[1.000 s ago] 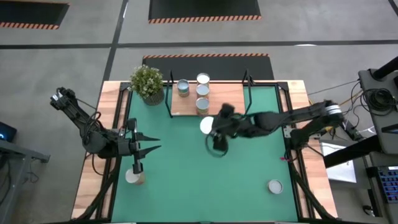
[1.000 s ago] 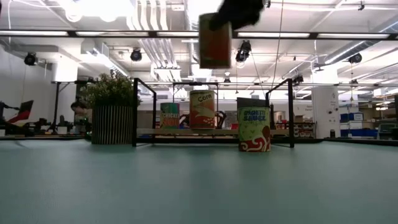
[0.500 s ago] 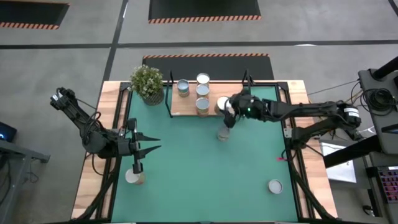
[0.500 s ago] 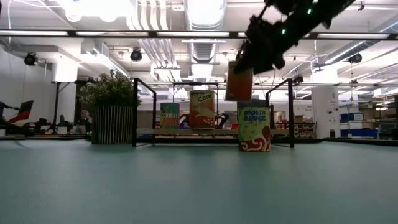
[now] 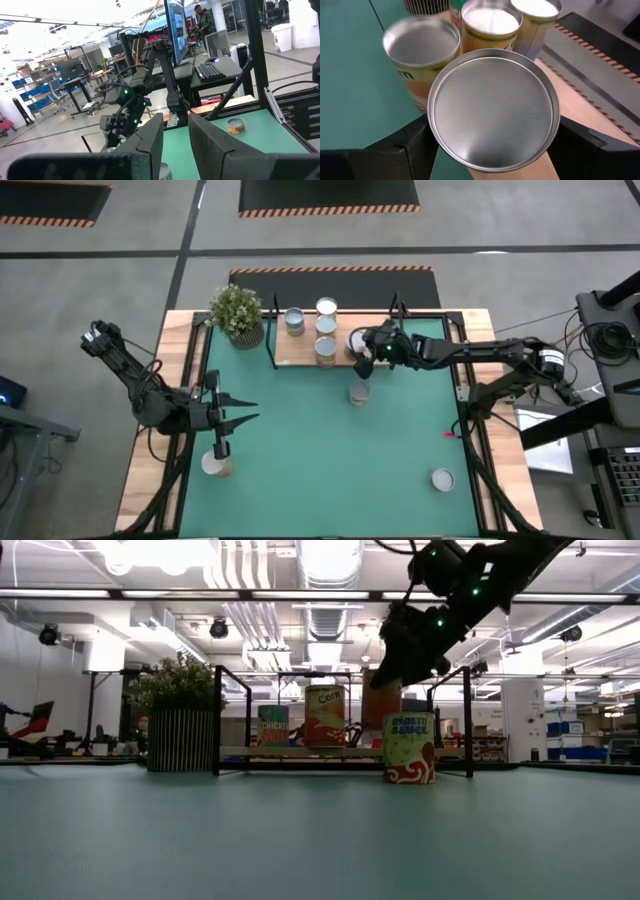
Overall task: Pick and place cans onto a shelf
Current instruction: Put the canned green beans on the shelf
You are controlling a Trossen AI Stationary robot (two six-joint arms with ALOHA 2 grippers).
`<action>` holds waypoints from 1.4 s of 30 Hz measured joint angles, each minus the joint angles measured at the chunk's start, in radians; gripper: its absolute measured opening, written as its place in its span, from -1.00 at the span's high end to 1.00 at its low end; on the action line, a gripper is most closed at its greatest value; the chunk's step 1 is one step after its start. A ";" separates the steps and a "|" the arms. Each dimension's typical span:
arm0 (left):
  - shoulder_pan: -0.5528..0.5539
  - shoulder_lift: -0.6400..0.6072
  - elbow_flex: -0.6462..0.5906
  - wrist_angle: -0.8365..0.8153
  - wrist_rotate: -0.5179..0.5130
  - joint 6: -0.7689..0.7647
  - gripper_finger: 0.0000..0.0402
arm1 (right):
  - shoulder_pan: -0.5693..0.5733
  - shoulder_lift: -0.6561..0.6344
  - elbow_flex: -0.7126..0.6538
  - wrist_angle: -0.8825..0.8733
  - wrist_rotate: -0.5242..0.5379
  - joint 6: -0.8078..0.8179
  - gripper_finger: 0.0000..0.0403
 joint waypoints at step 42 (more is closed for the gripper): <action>0.000 0.000 0.000 -0.001 0.000 0.000 0.63 | -0.025 0.078 0.372 -0.416 0.007 -0.080 -0.63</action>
